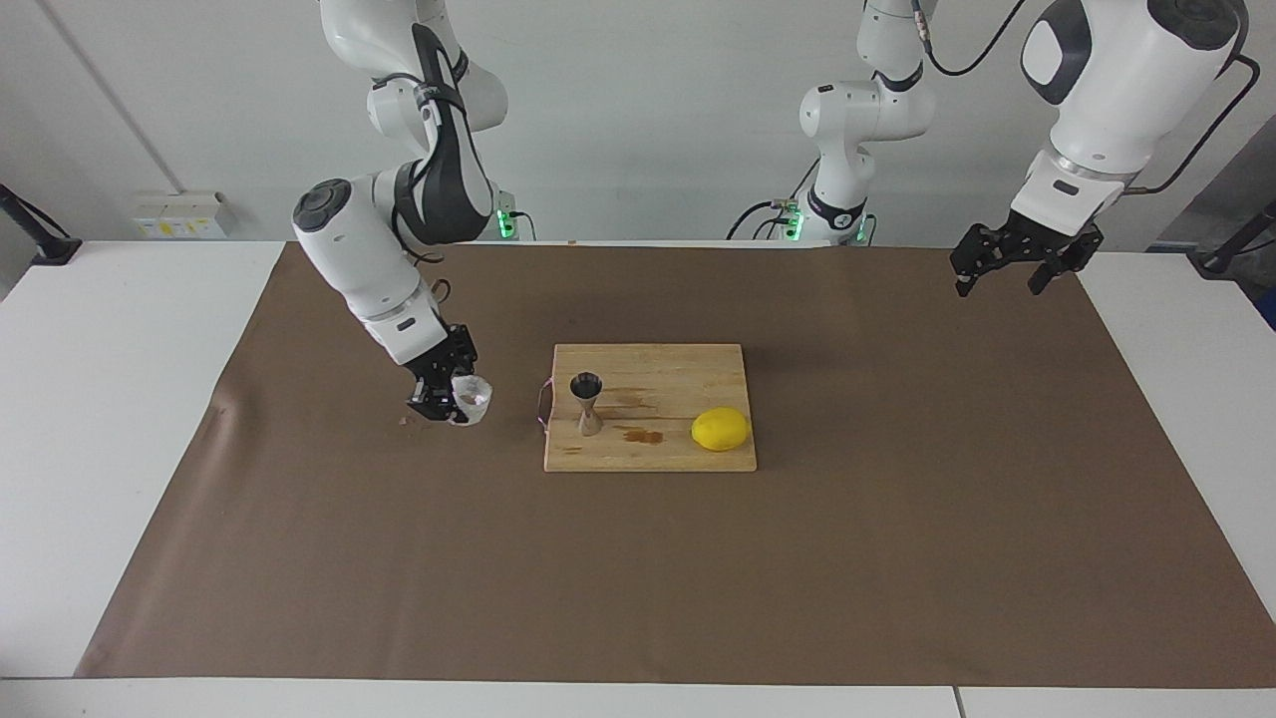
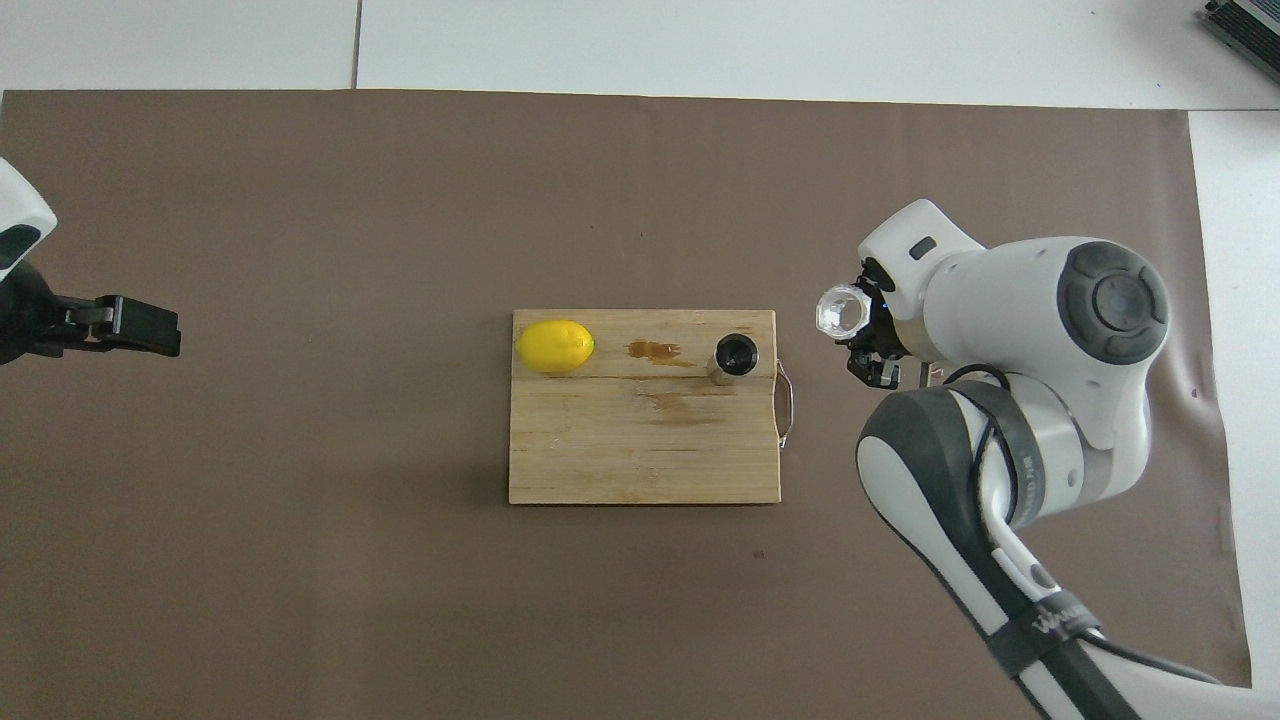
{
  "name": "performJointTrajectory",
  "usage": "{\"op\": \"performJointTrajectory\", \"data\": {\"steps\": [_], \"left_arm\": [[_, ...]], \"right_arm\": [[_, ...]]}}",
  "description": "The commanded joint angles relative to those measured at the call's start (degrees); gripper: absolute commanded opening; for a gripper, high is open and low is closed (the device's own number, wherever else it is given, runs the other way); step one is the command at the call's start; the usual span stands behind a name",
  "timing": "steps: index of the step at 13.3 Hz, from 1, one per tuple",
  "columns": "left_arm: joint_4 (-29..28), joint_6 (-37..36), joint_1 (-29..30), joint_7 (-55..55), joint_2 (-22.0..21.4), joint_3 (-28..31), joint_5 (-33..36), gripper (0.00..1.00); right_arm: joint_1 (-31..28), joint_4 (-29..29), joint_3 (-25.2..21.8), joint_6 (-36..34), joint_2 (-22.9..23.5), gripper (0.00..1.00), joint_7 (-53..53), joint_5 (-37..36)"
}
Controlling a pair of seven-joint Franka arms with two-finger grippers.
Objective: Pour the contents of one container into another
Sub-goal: 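Turn the white cup upright and carry it back with the right gripper, then lower the white cup onto the table and open the right gripper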
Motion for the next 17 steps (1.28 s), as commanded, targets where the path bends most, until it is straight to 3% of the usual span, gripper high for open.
{"op": "performJointTrajectory", "data": {"steps": [1, 6, 11, 12, 14, 15, 17], "left_arm": [[-1.8, 0.8, 0.4, 0.0, -1.5, -0.2, 0.3, 1.0], [-1.8, 0.8, 0.4, 0.0, -1.5, -0.2, 0.3, 1.0], [-1.8, 0.8, 0.4, 0.0, -1.5, -0.2, 0.3, 1.0], [-1.8, 0.8, 0.4, 0.0, -1.5, -0.2, 0.3, 1.0], [-1.8, 0.8, 0.4, 0.0, -1.5, -0.2, 0.3, 1.0], [-1.8, 0.8, 0.4, 0.0, -1.5, -0.2, 0.3, 1.0], [-1.8, 0.8, 0.4, 0.0, -1.5, -0.2, 0.3, 1.0]], "right_arm": [[-4.1, -1.4, 0.7, -0.6, 1.3, 0.0, -6.9, 4.8], [-8.1, -4.5, 0.7, -0.5, 3.4, 0.0, -15.0, 13.1], [-7.6, -5.4, 0.7, -0.4, 4.8, 0.0, -17.8, 18.5], [-7.6, -5.9, 0.6, -0.3, 4.8, 0.09, -17.8, 18.5], [-7.9, -6.1, 0.6, -0.6, 4.6, 0.77, -17.7, 18.5], [-8.0, -6.1, 0.6, -0.6, 4.6, 1.0, -17.7, 18.5], [-7.9, -6.1, 0.6, -1.1, 4.6, 1.0, -17.6, 18.5]]}}
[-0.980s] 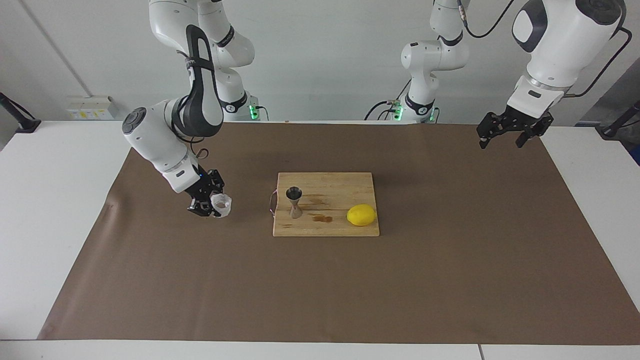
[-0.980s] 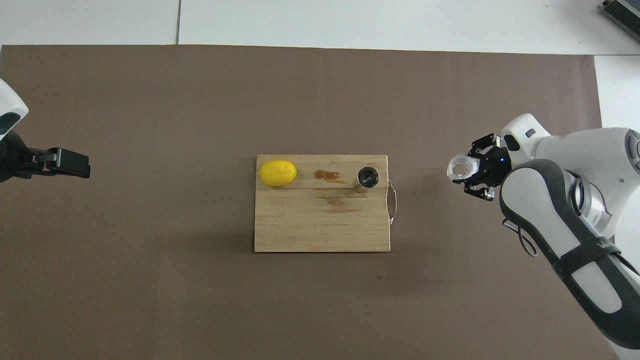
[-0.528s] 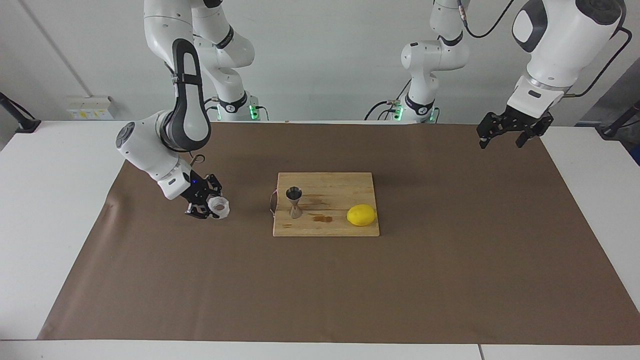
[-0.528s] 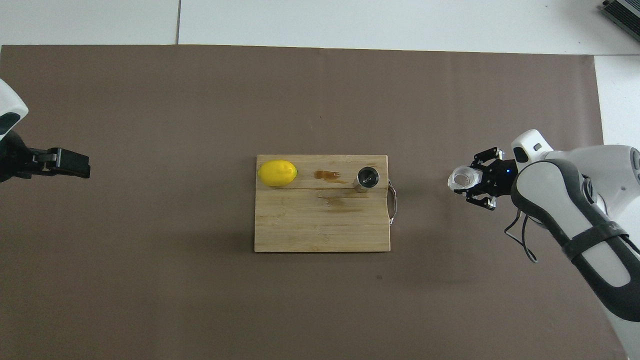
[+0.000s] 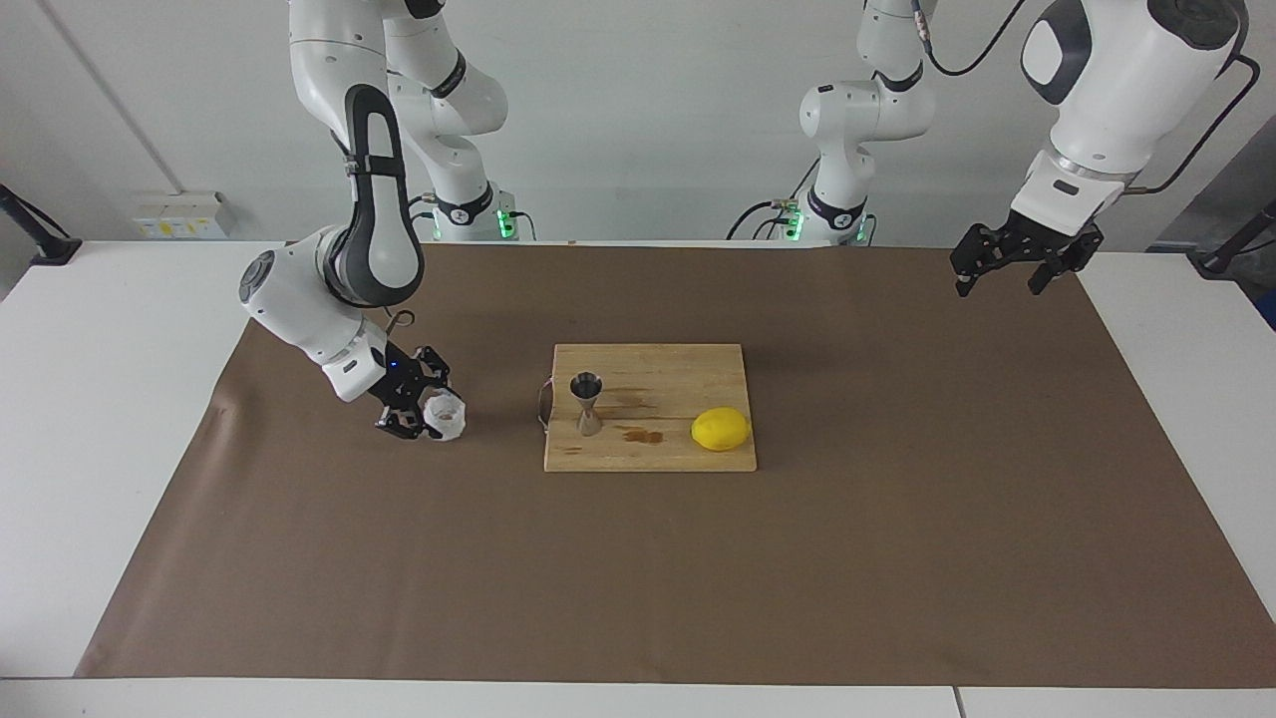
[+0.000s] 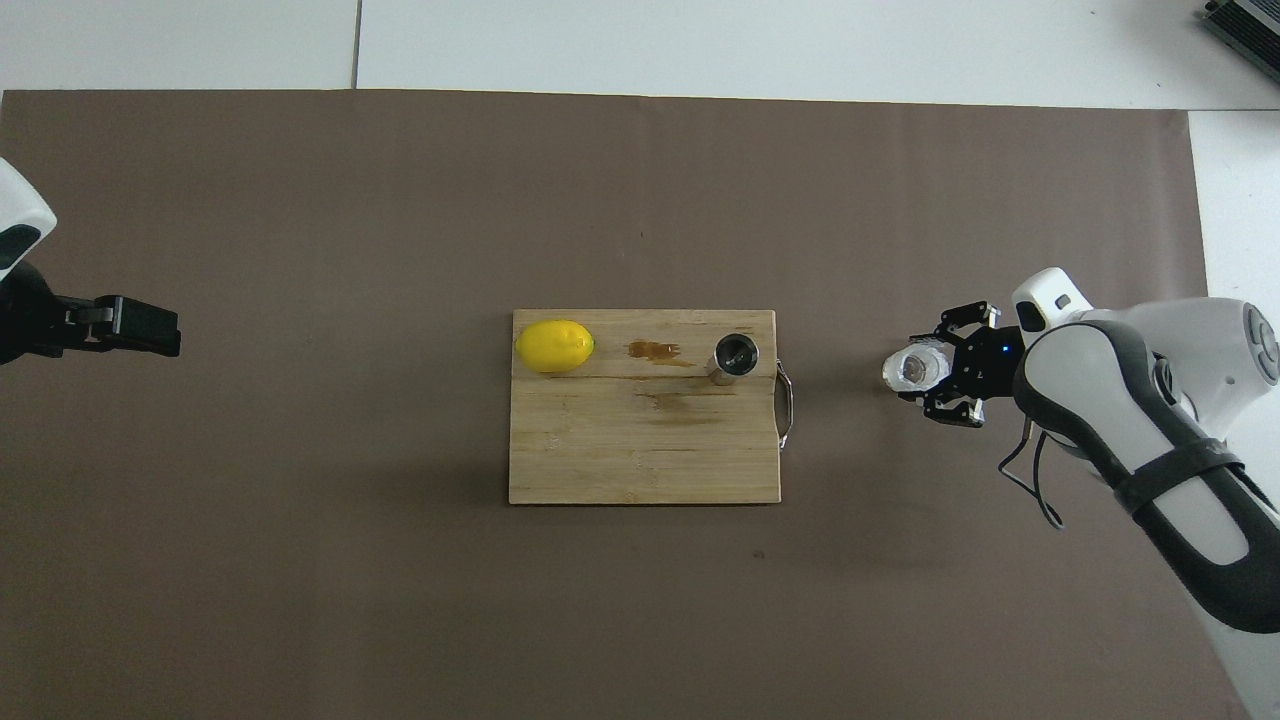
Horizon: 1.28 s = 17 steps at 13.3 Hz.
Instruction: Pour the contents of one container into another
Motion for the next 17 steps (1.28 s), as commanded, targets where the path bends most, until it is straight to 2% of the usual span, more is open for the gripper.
{"op": "performJointTrajectory", "data": {"steps": [1, 6, 10, 14, 17], "left_arm": [[-1.8, 0.8, 0.4, 0.0, -1.5, -0.2, 0.3, 1.0], [-1.8, 0.8, 0.4, 0.0, -1.5, -0.2, 0.3, 1.0], [-1.8, 0.8, 0.4, 0.0, -1.5, -0.2, 0.3, 1.0], [-1.8, 0.8, 0.4, 0.0, -1.5, -0.2, 0.3, 1.0], [-1.8, 0.8, 0.4, 0.0, -1.5, -0.2, 0.3, 1.0]], "right_arm": [[-0.7, -0.7, 0.2, -1.1, -0.9, 1.0, -1.3, 1.9], [-0.6, -0.2, -0.1, -1.1, -4.6, 1.0, 1.5, 1.4], [-0.6, 1.3, -0.3, -0.9, -8.9, 1.0, 10.4, 0.2], [-0.5, 5.8, -0.2, -2.2, -11.9, 1.0, 31.9, -14.6], [-0.3, 11.4, -0.2, -8.4, -12.9, 1.0, 51.3, -22.7]]}}
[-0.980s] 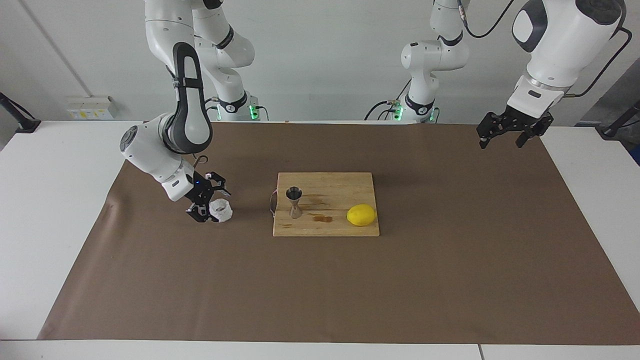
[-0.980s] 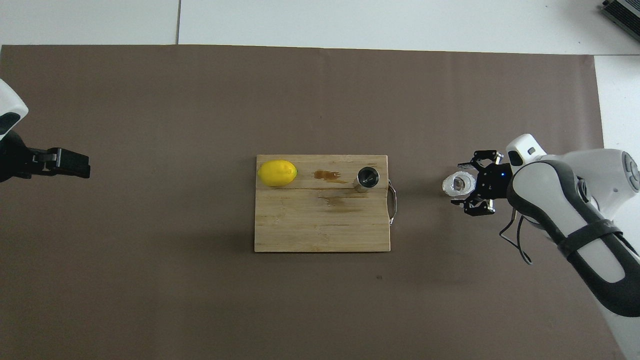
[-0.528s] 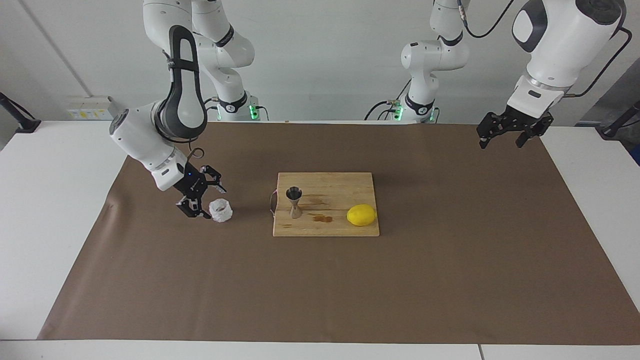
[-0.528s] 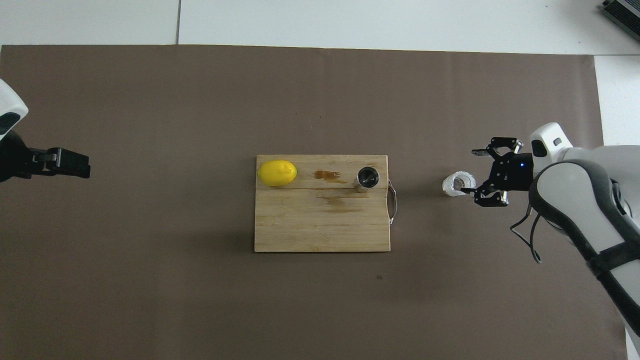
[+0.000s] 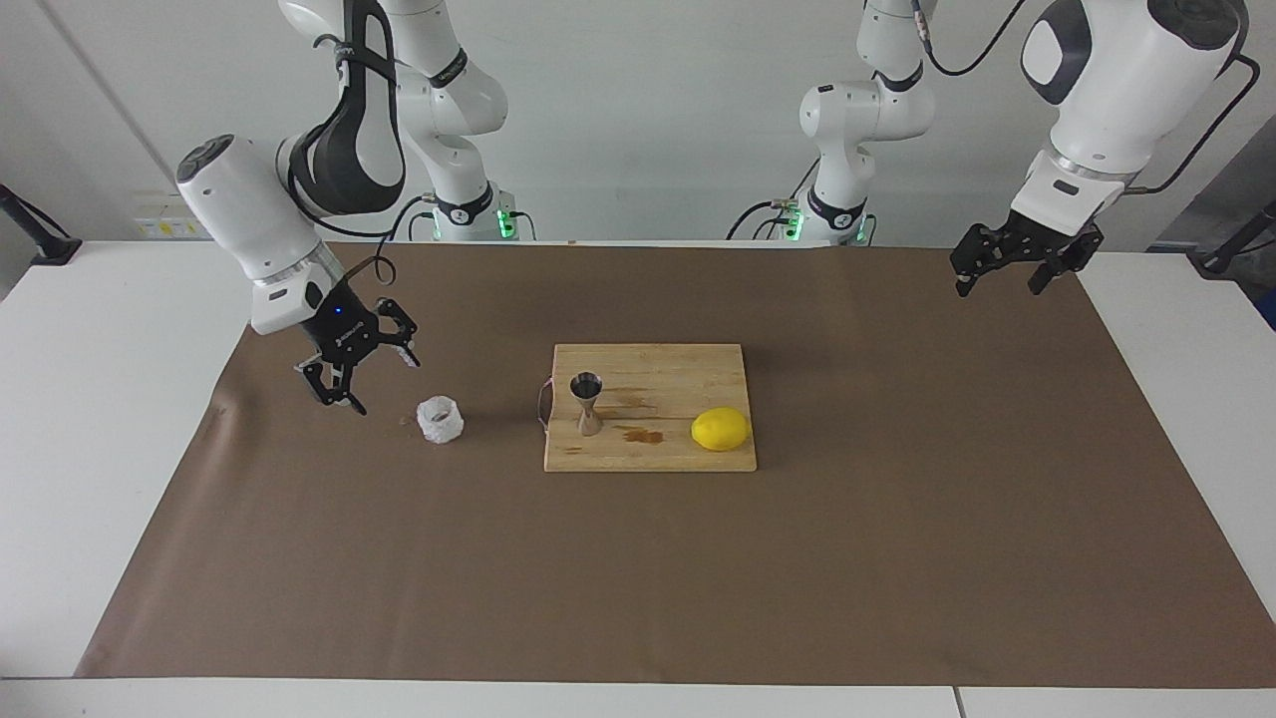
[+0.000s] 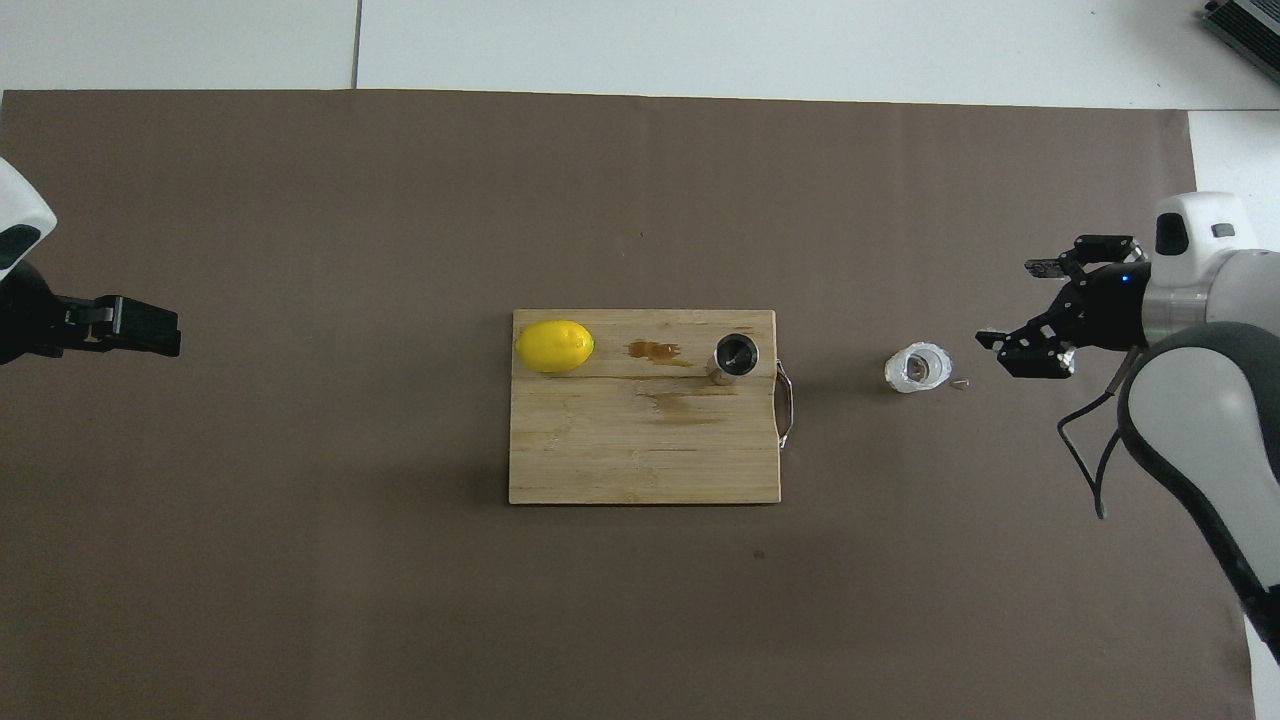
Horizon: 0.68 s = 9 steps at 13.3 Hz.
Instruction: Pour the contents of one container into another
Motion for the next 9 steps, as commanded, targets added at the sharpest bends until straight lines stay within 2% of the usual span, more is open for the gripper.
{"op": "performJointTrajectory", "data": {"steps": [1, 4, 6, 9], "left_arm": [[-1.8, 0.8, 0.4, 0.0, -1.5, -0.2, 0.3, 1.0], [-1.8, 0.8, 0.4, 0.0, -1.5, -0.2, 0.3, 1.0], [-1.8, 0.8, 0.4, 0.0, -1.5, -0.2, 0.3, 1.0], [-1.8, 0.8, 0.4, 0.0, -1.5, -0.2, 0.3, 1.0]], "right_arm": [[-0.2, 5.5, 0.2, -5.7, -0.4, 1.0, 16.4, -6.0], [0.4, 11.5, 0.3, -11.8, -0.4, 1.0, 37.4, -13.6], [0.5, 14.4, 0.8, -15.9, -0.2, 1.0, 52.1, -15.7], [1.7, 20.0, 0.9, -23.3, 1.1, 1.0, 64.8, -17.1]]}}
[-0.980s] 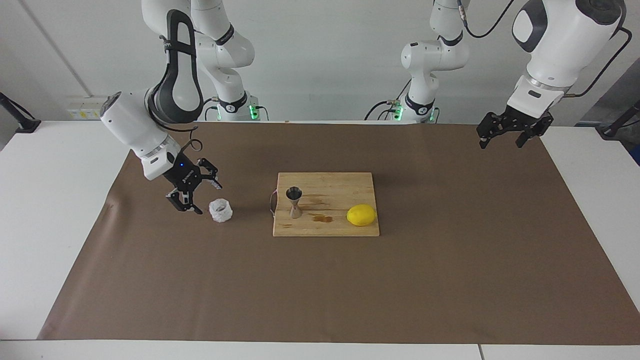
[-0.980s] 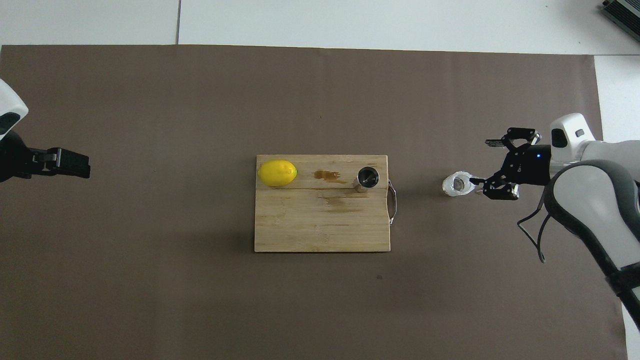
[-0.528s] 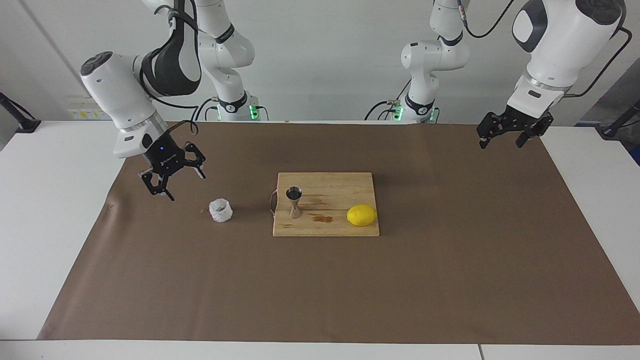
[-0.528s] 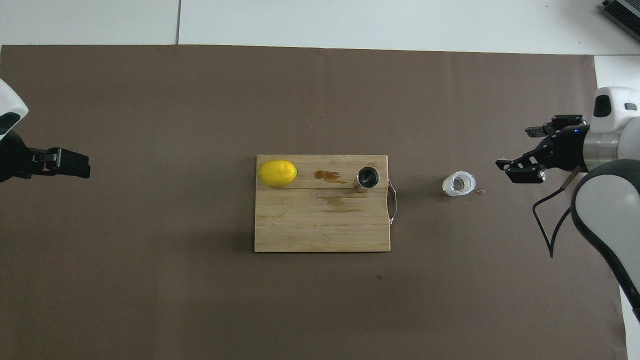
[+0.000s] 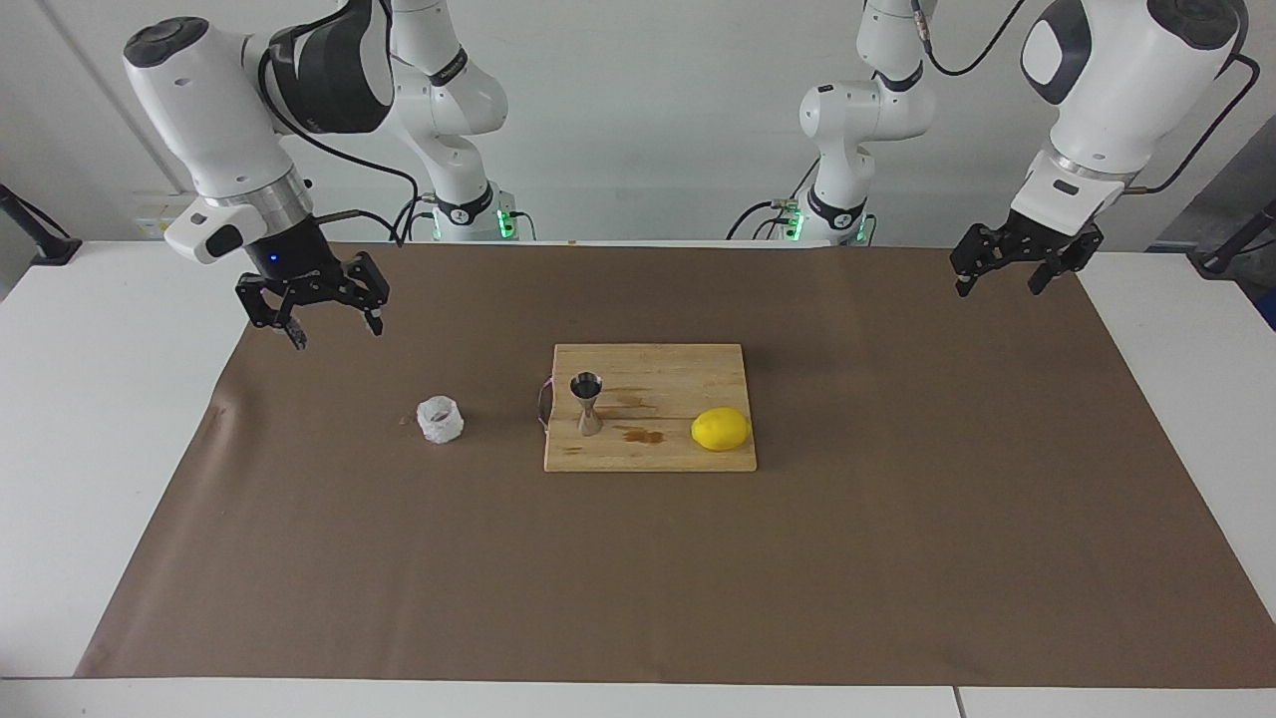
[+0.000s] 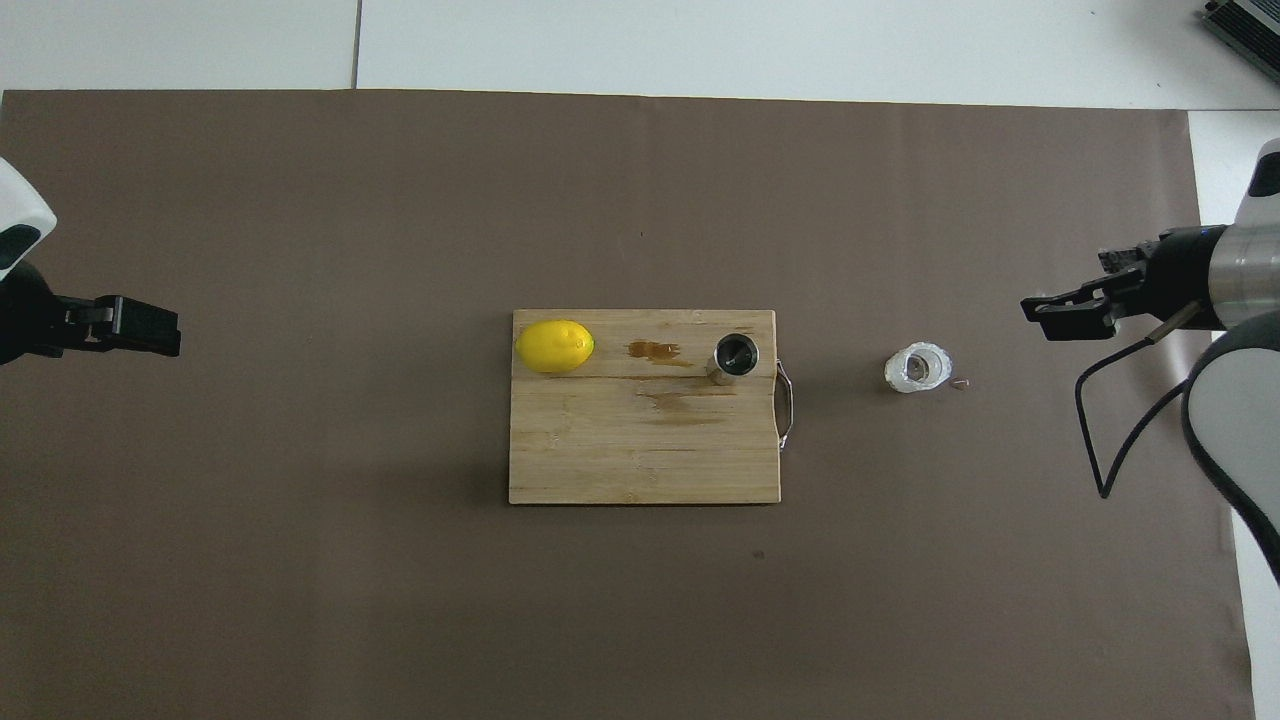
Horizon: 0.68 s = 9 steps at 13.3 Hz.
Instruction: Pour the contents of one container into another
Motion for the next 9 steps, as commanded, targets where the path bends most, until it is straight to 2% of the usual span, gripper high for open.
{"op": "performJointTrajectory", "data": {"steps": [1, 5, 9], "left_arm": [[-1.8, 0.8, 0.4, 0.0, -1.5, -0.2, 0.3, 1.0], [-1.8, 0.8, 0.4, 0.0, -1.5, -0.2, 0.3, 1.0], [-1.8, 0.8, 0.4, 0.0, -1.5, -0.2, 0.3, 1.0]], "right_arm": [[1.6, 5.9, 0.3, -6.1, 2.1, 1.0, 9.4, -4.8], [4.1, 4.8, 0.4, -12.1, 0.1, 1.0, 16.1, -6.3], [3.8, 3.2, 0.3, -12.6, -1.2, 1.0, 15.7, -6.3]]}}
